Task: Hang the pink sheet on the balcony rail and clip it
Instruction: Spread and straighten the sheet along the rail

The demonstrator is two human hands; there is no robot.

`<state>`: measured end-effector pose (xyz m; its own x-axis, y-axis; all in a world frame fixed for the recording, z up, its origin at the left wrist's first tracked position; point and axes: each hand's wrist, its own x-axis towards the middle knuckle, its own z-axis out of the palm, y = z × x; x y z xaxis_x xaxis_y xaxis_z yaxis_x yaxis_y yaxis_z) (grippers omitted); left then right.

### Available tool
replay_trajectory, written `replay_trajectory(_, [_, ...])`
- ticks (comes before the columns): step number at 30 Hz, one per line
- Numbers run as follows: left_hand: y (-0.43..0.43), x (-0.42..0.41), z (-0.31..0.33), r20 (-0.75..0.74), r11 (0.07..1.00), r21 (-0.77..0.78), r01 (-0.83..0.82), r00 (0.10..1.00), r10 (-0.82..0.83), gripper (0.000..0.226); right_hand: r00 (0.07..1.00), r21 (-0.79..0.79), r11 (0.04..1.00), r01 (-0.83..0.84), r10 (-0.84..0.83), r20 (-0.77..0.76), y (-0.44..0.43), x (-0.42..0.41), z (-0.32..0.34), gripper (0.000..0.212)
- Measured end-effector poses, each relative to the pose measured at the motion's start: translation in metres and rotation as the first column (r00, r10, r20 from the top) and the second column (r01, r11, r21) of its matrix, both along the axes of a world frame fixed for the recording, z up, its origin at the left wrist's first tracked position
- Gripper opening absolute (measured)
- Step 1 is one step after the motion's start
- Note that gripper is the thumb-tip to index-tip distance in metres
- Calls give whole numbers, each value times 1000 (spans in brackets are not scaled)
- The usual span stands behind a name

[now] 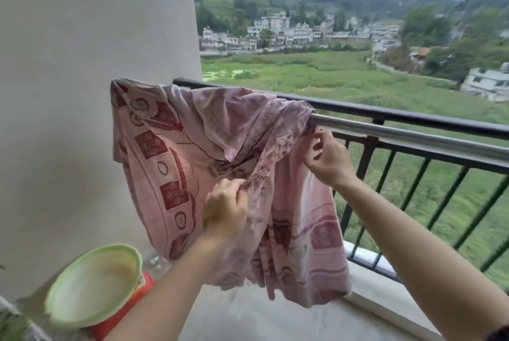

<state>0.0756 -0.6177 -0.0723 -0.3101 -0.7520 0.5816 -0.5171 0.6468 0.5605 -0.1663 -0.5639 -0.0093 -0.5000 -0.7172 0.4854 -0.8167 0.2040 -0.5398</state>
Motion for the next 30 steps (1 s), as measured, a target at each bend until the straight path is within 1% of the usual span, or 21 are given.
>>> replay_trajectory(2, [8,-5,13,-29,999,-21,25,999,-26,19,997,0,999,-44,44,-62,0,-3,2,61])
replay_trajectory(4, [12,-13,27,-157,999,-18,42,987,-44,19,988,-11,994,-111,109,-105,-3,-10,4,81])
replay_trajectory(5, [15,-20,32,-232,998,-17,55,971,-57,20,980,0,990,-142,141,-138,-4,-15,5,79])
replay_trajectory(6, [18,-28,36,-290,997,-9,71,954,-70,22,969,22,985,-169,170,-177,-4,-20,5,69])
replay_trajectory(9, [25,-60,43,-354,993,88,73,935,-37,25,933,37,967,-253,254,-257,0,-37,11,27])
replay_trajectory(11, [21,-79,40,-342,971,240,10,937,74,28,919,-40,948,-317,296,-259,2,-48,17,22])
replay_trajectory(13, [11,-91,34,-314,920,380,-93,923,223,24,895,-129,916,-379,327,-303,1,-58,27,24])
replay_trajectory(14, [7,-95,30,-304,886,431,-169,898,319,25,881,-148,905,-399,333,-337,0,-61,34,25])
replay_trajectory(15, [4,-96,27,-308,849,476,-229,861,405,35,869,-153,900,-408,332,-366,-3,-63,40,25])
replay_trajectory(17, [-5,-94,30,-397,763,599,-243,737,546,70,857,-141,902,-408,324,-401,-10,-64,53,23])
replay_trajectory(18, [-13,-91,36,-462,709,685,-168,654,600,87,849,-120,908,-401,319,-421,-16,-63,57,26])
replay_trajectory(19, [-23,-87,42,-527,669,742,-47,577,624,96,838,-89,915,-393,316,-445,-22,-62,61,30])
replay_trajectory(20, [-32,-82,50,-578,641,763,80,528,622,91,827,-55,919,-391,325,-458,-28,-59,65,34])
replay_trajectory(21, [-41,-77,57,-621,630,753,189,520,587,70,821,-21,918,-396,344,-455,-34,-56,68,39])
replay_trajectory(22, [-47,-73,66,-649,642,731,230,524,551,40,818,14,915,-403,367,-444,-41,-53,72,43])
replay_trajectory(23, [-52,-69,75,-648,671,716,194,544,533,16,811,53,911,-410,390,-437,-48,-49,76,49])
replay_trajectory(24, [-58,-65,85,-646,723,678,128,572,505,10,799,97,905,-413,412,-439,-56,-46,79,55])
replay_trajectory(25, [-63,-60,99,-668,786,612,83,586,459,12,783,143,897,-418,436,-445,-64,-42,83,65])
replay_trajectory(26, [-67,-56,117,-726,849,520,92,572,382,12,763,185,886,-425,461,-453,-72,-38,87,78])
replay_trajectory(28, [-73,-45,157,-848,901,351,255,494,191,12,730,242,870,-430,493,-473,-89,-29,95,108])
replay_trajectory(30, [-81,-35,193,-909,877,236,418,415,47,13,731,262,858,-441,513,-451,-107,-19,105,126])
